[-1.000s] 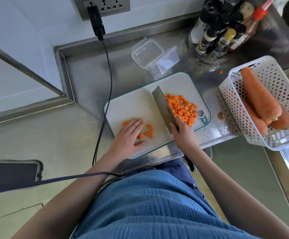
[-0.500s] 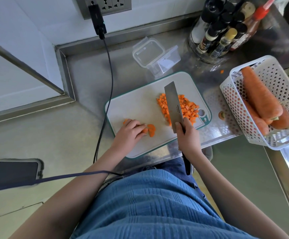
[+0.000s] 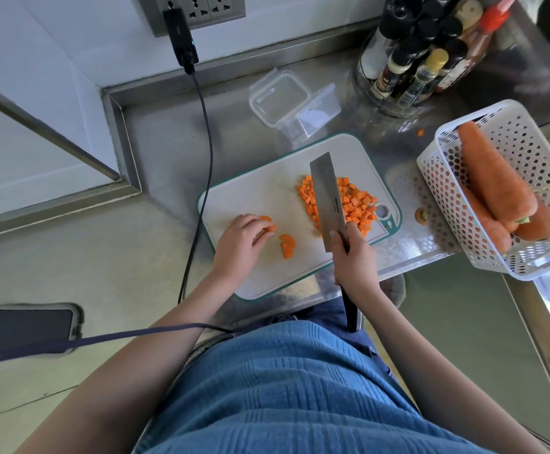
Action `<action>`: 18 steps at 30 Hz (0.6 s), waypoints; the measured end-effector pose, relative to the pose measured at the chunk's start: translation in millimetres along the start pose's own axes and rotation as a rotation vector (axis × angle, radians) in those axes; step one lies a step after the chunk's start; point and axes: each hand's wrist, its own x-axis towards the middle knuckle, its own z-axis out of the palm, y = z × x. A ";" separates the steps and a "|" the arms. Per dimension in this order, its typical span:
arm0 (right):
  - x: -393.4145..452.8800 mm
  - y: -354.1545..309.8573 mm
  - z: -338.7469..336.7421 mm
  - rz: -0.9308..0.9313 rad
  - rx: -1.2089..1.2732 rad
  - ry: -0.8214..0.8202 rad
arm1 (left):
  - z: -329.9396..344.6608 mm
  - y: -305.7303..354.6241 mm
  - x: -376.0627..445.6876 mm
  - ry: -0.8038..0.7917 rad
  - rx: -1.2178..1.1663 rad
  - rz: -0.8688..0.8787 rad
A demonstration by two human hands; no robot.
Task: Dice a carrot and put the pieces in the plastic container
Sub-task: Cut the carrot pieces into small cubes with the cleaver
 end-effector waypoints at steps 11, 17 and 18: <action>-2.6 -4.0 4.4 -0.038 -0.013 -0.015 | 5.9 -0.8 -4.5 -0.143 -0.005 0.040; -3.1 -3.0 2.1 -0.027 0.010 -0.025 | 12.9 -2.3 3.5 -0.262 0.117 0.267; -2.8 -2.2 2.0 -0.032 0.009 -0.022 | 14.2 -2.4 5.2 -0.261 0.117 0.266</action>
